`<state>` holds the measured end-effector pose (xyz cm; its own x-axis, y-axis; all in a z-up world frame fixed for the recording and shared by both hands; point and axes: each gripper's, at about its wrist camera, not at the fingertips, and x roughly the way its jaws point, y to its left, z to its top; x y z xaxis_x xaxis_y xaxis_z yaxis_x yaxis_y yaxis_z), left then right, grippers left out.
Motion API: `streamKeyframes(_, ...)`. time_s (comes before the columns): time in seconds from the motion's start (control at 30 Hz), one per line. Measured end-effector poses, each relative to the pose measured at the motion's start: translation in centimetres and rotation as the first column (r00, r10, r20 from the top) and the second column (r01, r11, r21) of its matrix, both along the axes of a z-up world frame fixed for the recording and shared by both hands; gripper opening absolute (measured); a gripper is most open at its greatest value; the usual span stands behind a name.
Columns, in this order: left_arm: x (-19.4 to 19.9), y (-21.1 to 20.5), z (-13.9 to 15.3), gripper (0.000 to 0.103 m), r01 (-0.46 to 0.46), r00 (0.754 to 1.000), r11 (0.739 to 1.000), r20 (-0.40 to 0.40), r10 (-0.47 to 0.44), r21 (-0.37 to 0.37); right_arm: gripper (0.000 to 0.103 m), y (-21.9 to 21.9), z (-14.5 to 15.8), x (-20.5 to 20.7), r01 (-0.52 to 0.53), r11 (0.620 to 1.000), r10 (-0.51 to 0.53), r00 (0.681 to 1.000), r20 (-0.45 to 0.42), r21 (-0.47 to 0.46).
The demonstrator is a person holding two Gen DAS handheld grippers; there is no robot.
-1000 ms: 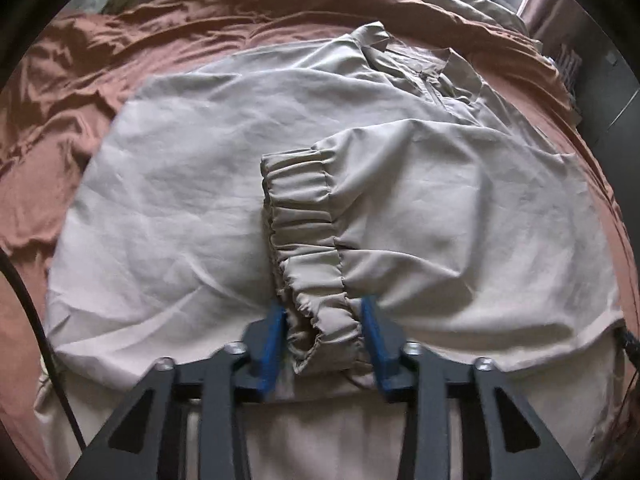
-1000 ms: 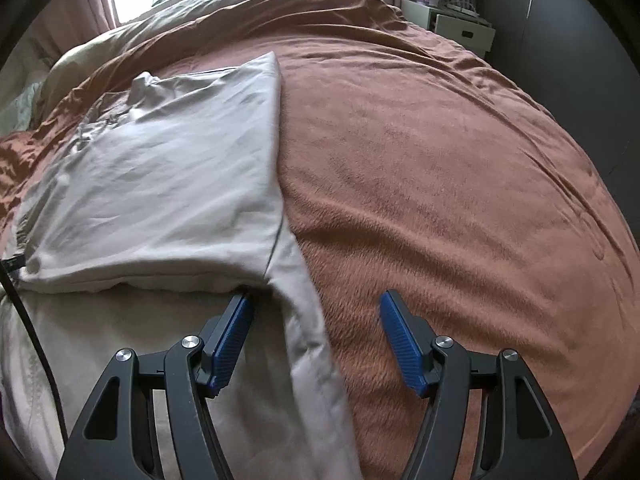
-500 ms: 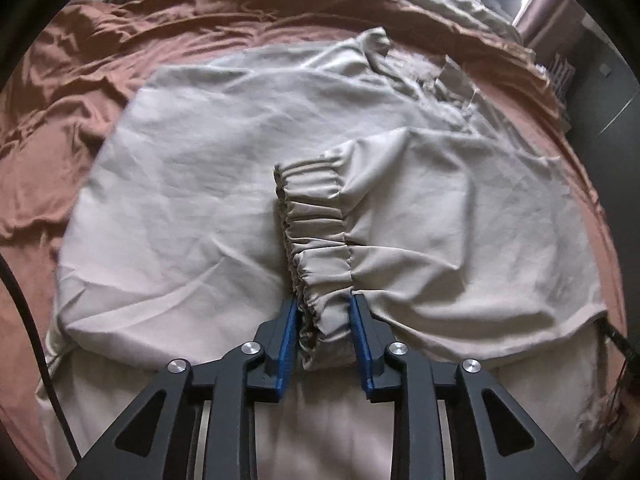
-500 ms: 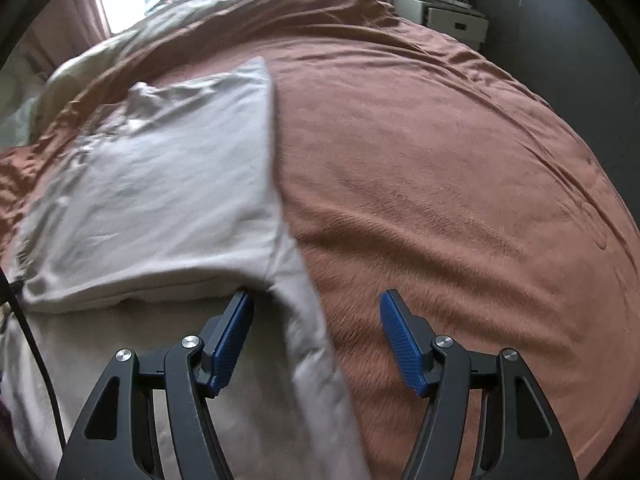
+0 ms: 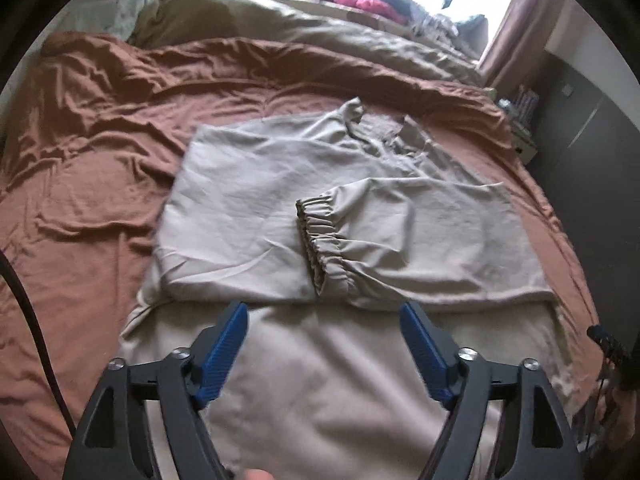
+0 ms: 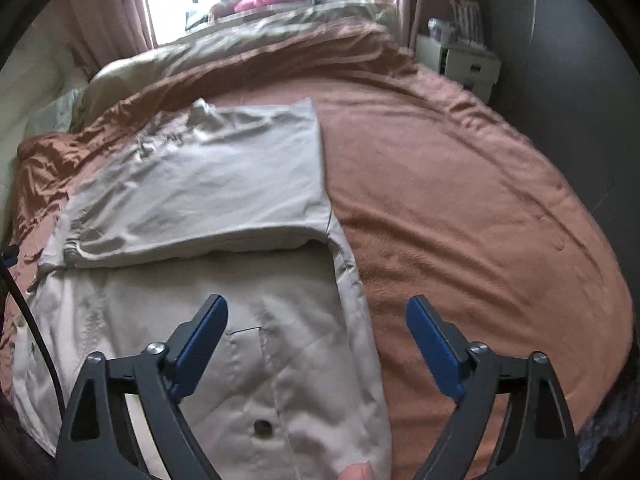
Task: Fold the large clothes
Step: 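Pull both tools back from the jacket and move toward its hem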
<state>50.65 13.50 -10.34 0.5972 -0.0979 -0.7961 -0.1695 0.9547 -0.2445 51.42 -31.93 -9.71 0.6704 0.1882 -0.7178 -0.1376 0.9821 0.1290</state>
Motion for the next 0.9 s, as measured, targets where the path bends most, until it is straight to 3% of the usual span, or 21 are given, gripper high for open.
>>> streamKeyframes(0.07,-2.0,0.2,1.2,0.103,-0.001,0.999,1.0,0.043,0.002,-0.012,0.103,-0.3,0.7,-1.5,0.011,1.0,-0.011,1.0,0.026,0.014)
streamKeyframes(0.23,-7.5,0.9,4.3,0.103,-0.014,0.989,0.999,0.148,0.02,-0.037,0.103,-1.0,1.9,-5.9,0.004,0.999,-0.007,0.997,0.071,0.047)
streamKeyframes(0.37,-11.2,0.9,5.9,0.103,-0.022,0.983,1.0,0.182,0.022,-0.002,0.103,-0.8,2.5,-9.0,-0.016,0.998,0.01,0.996,0.086,0.068)
streamKeyframes(0.67,-19.8,1.5,7.7,0.103,-0.025,0.972,1.0,0.233,0.027,-0.014,0.103,-2.1,2.6,-13.4,-0.043,0.99,0.03,0.995,0.094,0.133)
streamKeyframes(0.8,-23.2,2.0,8.6,0.103,-0.013,0.949,0.997,0.313,0.038,-0.081,0.103,-2.5,2.8,-15.7,-0.036,0.989,0.024,0.996,0.082,0.145)
streamKeyframes(0.9,-26.0,2.4,9.4,0.103,-0.023,0.915,0.992,0.398,0.07,-0.121,0.103,-3.0,3.0,-17.3,-0.036,0.984,0.022,0.996,0.084,0.175)
